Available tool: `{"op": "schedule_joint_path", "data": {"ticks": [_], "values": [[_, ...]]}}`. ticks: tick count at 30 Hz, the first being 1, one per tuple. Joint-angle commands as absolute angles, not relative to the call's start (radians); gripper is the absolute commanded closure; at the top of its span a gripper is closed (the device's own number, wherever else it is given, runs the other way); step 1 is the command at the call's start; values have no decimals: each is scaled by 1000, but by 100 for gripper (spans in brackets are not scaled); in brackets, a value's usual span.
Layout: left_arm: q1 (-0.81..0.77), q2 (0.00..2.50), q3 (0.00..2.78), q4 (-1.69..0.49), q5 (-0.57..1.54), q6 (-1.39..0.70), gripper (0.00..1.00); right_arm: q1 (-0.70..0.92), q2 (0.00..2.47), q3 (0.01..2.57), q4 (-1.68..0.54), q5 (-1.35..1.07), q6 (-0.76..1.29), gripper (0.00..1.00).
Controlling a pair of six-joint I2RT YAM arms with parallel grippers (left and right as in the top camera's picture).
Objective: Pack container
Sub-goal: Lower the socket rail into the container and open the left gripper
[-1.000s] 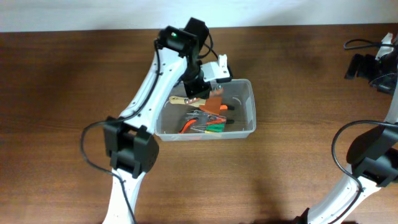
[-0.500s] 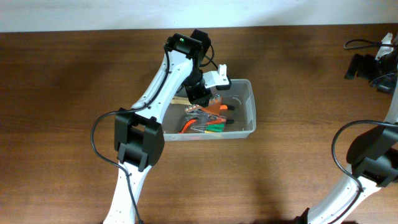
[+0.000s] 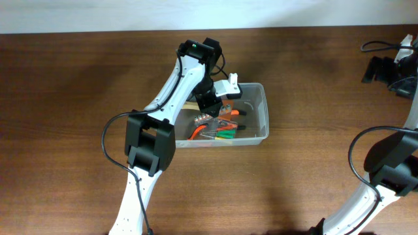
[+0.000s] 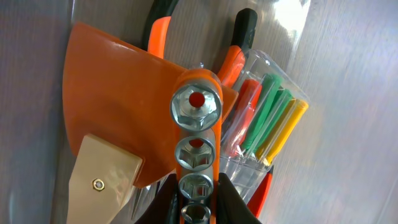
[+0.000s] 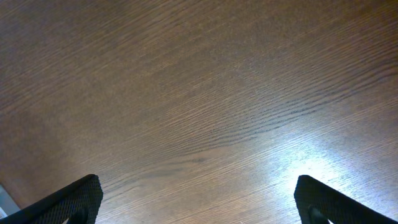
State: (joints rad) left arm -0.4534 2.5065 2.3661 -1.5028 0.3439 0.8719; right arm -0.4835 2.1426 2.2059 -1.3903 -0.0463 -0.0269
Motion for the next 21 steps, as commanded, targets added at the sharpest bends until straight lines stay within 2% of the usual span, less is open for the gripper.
{"op": "schedule_joint_path", "data": {"ticks": [1, 2, 3, 5, 9, 16, 19, 21], "values": [[-449, 2508, 2367, -1503, 374, 880, 89, -478, 2133, 2202, -1391, -49, -21, 1], [-449, 2508, 2367, -1503, 374, 880, 89, -478, 2133, 2202, -1391, -48, -21, 1], [-448, 2508, 2367, -1504, 374, 880, 83, -478, 2133, 2202, -1391, -49, -21, 1], [-448, 2508, 2367, -1503, 374, 880, 62, -478, 2133, 2202, -1391, -49, -21, 1], [-448, 2508, 2367, -1500, 374, 880, 45, -478, 2134, 2202, -1391, -48, -21, 1], [-442, 2506, 2437, -1522, 371, 831, 41, -478, 2133, 2202, -1390, -49, -21, 1], [-435, 2503, 2571, -1576, 370, 823, 40, -478, 2134, 2202, -1390, -48, -21, 1], [-427, 2502, 2661, -1613, 371, 823, 35, -478, 2133, 2202, -1391, -49, -21, 1]]}}
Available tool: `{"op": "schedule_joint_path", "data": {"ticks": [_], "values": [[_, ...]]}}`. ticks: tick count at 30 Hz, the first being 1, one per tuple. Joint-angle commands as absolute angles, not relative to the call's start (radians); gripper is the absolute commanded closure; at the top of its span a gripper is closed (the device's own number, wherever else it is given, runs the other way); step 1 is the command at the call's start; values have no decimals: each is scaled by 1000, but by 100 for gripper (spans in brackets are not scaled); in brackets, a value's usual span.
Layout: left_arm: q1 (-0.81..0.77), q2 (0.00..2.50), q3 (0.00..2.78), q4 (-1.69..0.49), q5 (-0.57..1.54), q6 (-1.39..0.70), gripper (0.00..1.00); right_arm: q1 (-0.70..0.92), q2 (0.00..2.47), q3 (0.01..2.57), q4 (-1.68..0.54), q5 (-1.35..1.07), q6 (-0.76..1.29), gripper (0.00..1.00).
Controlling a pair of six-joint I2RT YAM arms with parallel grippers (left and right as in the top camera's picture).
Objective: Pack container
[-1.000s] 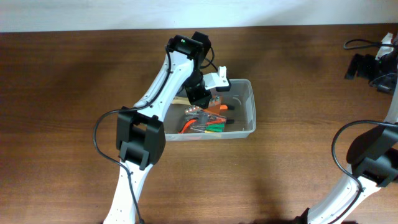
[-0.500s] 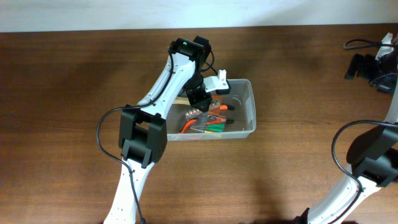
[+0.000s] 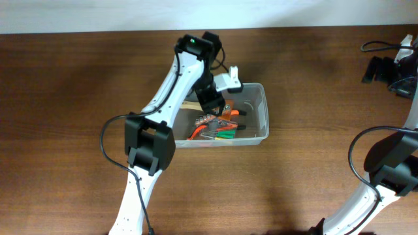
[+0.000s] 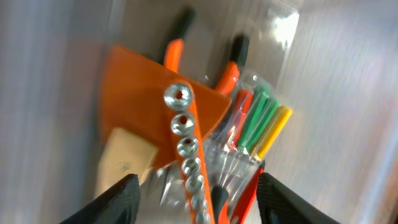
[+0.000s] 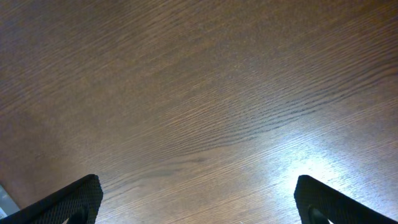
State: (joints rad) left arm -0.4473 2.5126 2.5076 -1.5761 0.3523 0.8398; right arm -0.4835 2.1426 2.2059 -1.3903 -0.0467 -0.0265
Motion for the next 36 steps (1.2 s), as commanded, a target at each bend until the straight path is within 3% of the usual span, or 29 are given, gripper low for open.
{"op": "schedule_joint_path", "data": {"ticks": [1, 7, 12, 21, 29, 36], "values": [[-421, 2499, 2712, -1633, 371, 818, 32, -478, 2133, 2202, -1391, -49, -21, 1], [-351, 2476, 3000, -1688, 343, 689, 22, -478, 2133, 2202, -1391, -48, -21, 1], [-257, 2409, 3115, -1687, 344, 599, 0, -478, 2133, 2202, -1391, -48, -21, 1], [-98, 2208, 3126, -1688, 345, 447, 1, -478, 2134, 2202, -1391, -49, -21, 1], [-58, 1983, 3090, -1688, 294, 418, 1, -478, 2134, 2202, -1391, -49, -21, 1], [-72, 1647, 2663, -1687, 284, 341, 1, -478, 2133, 2202, -1391, -49, -21, 1]]}}
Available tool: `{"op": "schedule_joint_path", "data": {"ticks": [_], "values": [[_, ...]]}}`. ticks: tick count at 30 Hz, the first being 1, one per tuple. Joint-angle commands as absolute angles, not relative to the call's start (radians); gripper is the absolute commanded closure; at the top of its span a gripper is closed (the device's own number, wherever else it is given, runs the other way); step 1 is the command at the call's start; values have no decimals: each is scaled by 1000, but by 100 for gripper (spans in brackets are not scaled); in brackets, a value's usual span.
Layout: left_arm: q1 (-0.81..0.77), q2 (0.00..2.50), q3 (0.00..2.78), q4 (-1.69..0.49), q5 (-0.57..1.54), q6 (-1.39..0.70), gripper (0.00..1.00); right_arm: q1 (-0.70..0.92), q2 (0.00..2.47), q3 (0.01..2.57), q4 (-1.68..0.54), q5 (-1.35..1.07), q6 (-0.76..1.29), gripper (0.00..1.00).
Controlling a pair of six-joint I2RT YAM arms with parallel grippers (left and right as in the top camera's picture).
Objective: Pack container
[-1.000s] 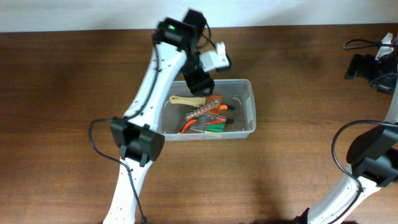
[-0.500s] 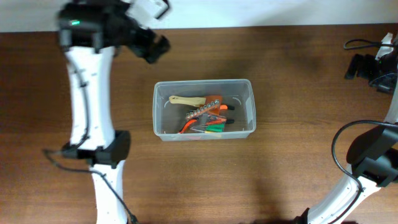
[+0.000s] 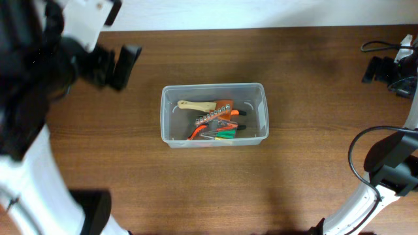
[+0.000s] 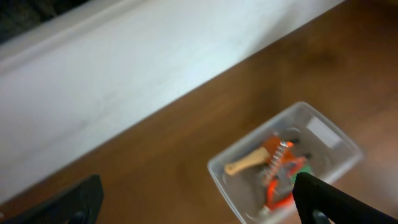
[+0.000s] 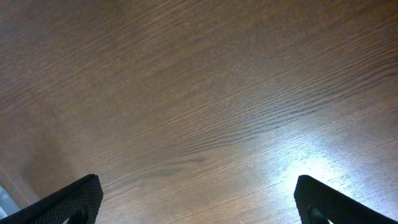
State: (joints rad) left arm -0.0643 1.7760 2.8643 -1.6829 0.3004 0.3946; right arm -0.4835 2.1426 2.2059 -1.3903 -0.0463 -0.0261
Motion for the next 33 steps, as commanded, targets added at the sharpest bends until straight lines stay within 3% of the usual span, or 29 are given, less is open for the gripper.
{"op": "schedule_joint_path", "data": {"ticks": [1, 6, 15, 25, 28, 33], "values": [[-80, 1578, 2561, -1687, 284, 341, 1, -478, 2133, 2202, -1391, -49, -21, 1], [-87, 1250, 2173, -1664, 284, 296, 1, -478, 2134, 2202, -1391, -48, -21, 1], [-87, 844, 1826, -1632, 242, 217, 1, -478, 2133, 2202, -1391, -49, -21, 1], [-87, 675, 1383, -1579, 295, 62, 1, -478, 2133, 2202, -1391, -49, -21, 1], [-87, 675, 1312, -1560, 296, -78, 1, -478, 2134, 2202, -1390, -49, -21, 1], [-87, 675, 1295, -1569, 292, -90, 1, -478, 2133, 2202, -1391, -49, -21, 1]]}}
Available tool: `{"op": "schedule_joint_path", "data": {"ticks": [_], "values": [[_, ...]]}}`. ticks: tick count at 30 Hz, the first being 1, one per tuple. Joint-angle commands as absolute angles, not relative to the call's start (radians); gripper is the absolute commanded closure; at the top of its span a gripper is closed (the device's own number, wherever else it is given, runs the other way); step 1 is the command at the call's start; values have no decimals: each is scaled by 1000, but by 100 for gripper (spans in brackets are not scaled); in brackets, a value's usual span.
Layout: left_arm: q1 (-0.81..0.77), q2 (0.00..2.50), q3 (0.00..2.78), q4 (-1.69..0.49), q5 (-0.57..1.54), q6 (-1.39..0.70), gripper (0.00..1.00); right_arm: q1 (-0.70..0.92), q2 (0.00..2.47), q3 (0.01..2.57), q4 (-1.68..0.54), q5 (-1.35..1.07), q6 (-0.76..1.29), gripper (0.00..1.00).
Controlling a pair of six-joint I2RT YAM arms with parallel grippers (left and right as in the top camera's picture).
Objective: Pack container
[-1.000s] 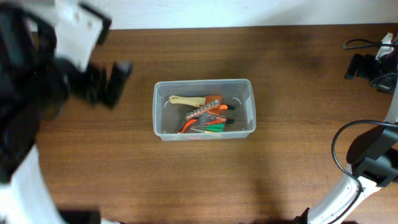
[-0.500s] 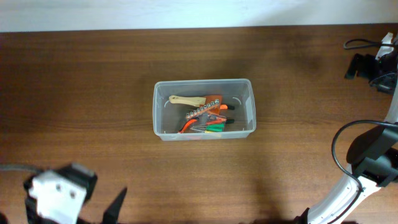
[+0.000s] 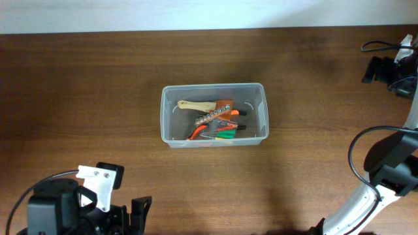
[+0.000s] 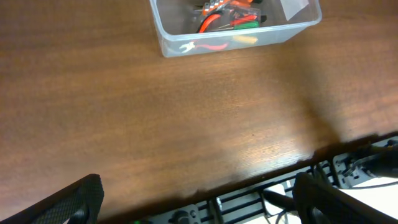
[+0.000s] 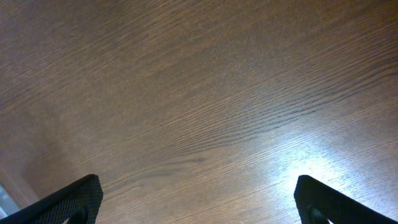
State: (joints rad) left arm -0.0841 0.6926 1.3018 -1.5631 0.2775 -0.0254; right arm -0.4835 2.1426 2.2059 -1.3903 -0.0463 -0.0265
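The clear plastic container stands mid-table and shows at the top of the left wrist view. Inside it lie a wooden-handled orange scraper, a rail of silver sockets, orange-handled pliers and a pack of green and yellow screwdrivers. My left gripper sits at the front left of the table, far from the container; it is open and empty over the table's front edge. My right gripper rests at the far right, open over bare wood.
A black cable lies at the back right corner by the right arm. Below the table's front edge, metal framing and wiring show. Brown wood surrounds the container on all sides.
My left arm was raised high at the back left, seeing the container from afar. It now sits low at the table's front left corner, still open. The container's contents and right arm are unchanged.
My left gripper was shut on the socket rail inside the container, over the orange scraper. Then it stood open just above the rail, which stayed in the container. After that it was high and away, and now it is at the front left.
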Motion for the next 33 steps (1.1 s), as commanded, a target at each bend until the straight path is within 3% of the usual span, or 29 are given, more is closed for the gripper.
{"op": "schedule_joint_path", "data": {"ticks": [1, 5, 11, 17, 24, 33], "values": [[-87, 675, 1295, -1575, 292, -90, 1, -478, 2134, 2202, -1390, -49, -21, 1], [-87, 675, 1295, -1563, 311, -90, 1, -478, 2133, 2202, -1391, -49, -21, 1], [-87, 675, 1291, -1380, 286, -88, 1, -478, 2133, 2202, -1391, -49, -21, 1], [-87, 675, 1242, -1271, 269, 40, 1, -478, 2133, 2202, -1391, -49, -21, 1], [-86, 616, 955, -907, 272, 208, 1, -478, 2133, 2202, -1391, -49, -21, 1], [-33, 304, 543, -527, 269, 212, 1, -478, 2133, 2202, -1391, -49, -21, 1]]}}
